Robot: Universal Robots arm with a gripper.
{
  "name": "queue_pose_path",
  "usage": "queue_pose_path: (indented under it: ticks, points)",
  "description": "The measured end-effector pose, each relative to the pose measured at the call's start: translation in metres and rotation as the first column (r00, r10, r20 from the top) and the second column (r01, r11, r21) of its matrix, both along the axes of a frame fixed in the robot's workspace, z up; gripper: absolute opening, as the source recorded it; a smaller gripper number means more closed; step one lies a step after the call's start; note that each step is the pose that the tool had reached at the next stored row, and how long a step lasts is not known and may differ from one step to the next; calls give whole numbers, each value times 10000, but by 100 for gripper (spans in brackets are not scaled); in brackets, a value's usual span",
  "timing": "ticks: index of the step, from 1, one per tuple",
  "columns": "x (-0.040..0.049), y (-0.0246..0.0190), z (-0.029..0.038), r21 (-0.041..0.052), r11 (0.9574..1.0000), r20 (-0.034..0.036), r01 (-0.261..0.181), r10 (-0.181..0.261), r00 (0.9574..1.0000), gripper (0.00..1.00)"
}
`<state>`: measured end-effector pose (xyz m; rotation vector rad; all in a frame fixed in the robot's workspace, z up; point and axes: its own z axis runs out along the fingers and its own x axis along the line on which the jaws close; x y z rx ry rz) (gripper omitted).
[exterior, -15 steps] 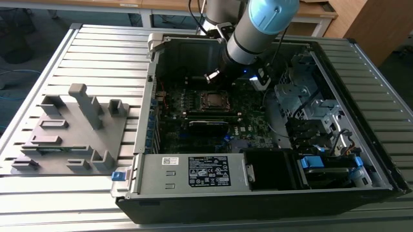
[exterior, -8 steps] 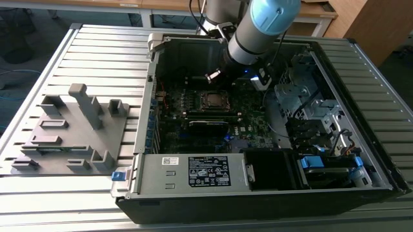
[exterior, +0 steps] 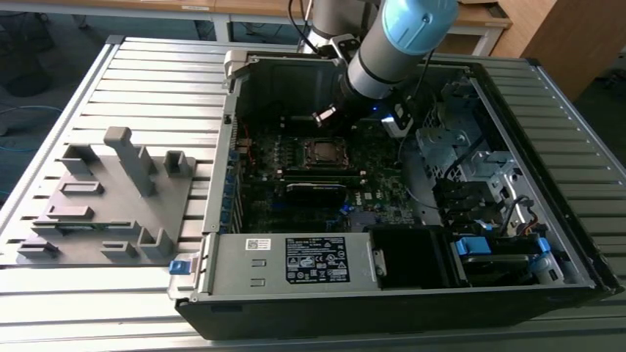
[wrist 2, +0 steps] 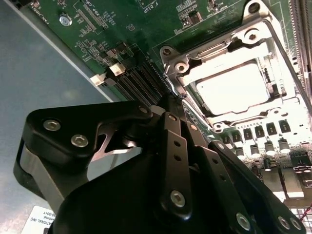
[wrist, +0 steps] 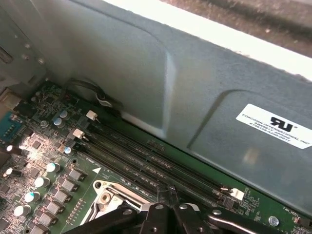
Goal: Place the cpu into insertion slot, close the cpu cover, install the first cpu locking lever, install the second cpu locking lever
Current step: 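Install the first cpu locking lever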
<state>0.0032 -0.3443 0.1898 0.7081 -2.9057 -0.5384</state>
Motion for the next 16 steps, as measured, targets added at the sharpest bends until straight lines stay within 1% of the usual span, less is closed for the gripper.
queue_pose_path:
  ticks: [5,12,16]
  points:
    - [1,-2,-16,23,10000,0,-15,15,10000,10]
    - [4,-7,-31,151,9999,1,-43,43,10000,10]
    - [4,-31,-33,160,9999,1,-45,45,10000,10]
